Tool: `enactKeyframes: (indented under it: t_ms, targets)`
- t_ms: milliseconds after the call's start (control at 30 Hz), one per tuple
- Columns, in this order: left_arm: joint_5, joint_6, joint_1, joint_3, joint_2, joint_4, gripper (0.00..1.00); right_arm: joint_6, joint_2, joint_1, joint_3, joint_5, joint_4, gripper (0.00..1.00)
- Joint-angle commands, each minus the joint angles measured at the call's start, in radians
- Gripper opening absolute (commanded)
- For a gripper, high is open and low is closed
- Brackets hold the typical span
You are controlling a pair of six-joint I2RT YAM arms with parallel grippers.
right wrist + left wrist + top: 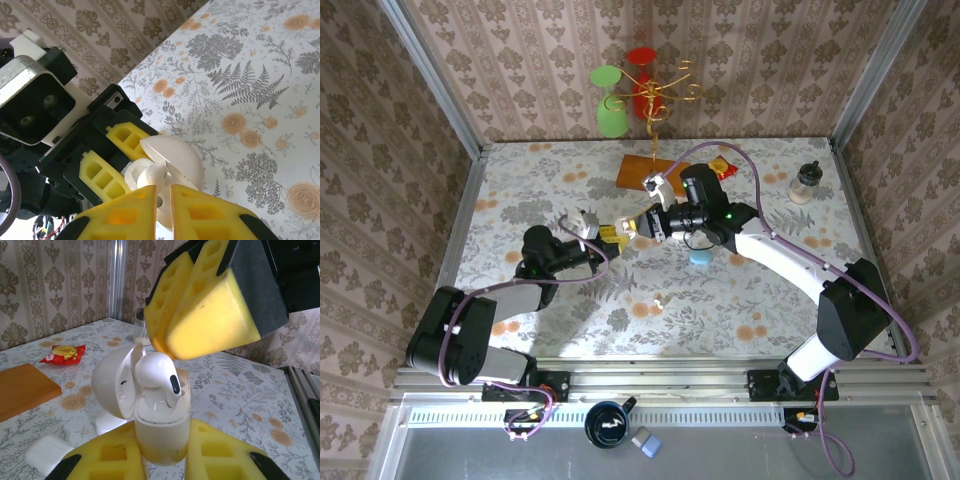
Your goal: Insert wireless bluetooth earbuds into charging case
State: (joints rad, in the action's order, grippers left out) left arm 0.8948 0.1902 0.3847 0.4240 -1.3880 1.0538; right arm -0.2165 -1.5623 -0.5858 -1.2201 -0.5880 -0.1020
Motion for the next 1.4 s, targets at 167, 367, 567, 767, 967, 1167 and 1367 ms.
enactKeyframes:
  t_ms: [167, 367, 567, 767, 967, 1167, 1367]
  targets:
    - [0.028, -0.01, -0.004, -0.007, 0.015, 0.052, 0.01, -0.017, -0.021, -0.001, -0.022, -0.081, 0.019, 0.11]
    - [0.033, -0.016, -0.002, -0.002, 0.024, 0.038, 0.01, -0.01, -0.04, -0.006, -0.038, -0.072, -0.002, 0.12]
    - [0.045, -0.015, 0.002, -0.012, 0.045, 0.037, 0.01, -0.014, -0.064, -0.009, -0.065, -0.034, -0.016, 0.11]
    - [0.038, -0.021, 0.002, -0.02, 0.061, 0.028, 0.02, 0.004, -0.095, -0.016, -0.097, -0.033, -0.036, 0.11]
    - [0.03, -0.032, 0.0, -0.021, 0.06, 0.014, 0.01, 0.074, -0.095, -0.039, -0.117, -0.056, -0.097, 0.18]
    - [0.017, -0.035, -0.01, -0.03, 0.058, 0.024, 0.01, 0.054, -0.041, -0.027, -0.078, 0.014, -0.074, 0.19]
    - [-0.017, -0.066, -0.052, -0.076, 0.058, 0.055, 0.01, 0.009, 0.091, -0.009, 0.04, 0.057, 0.044, 0.35]
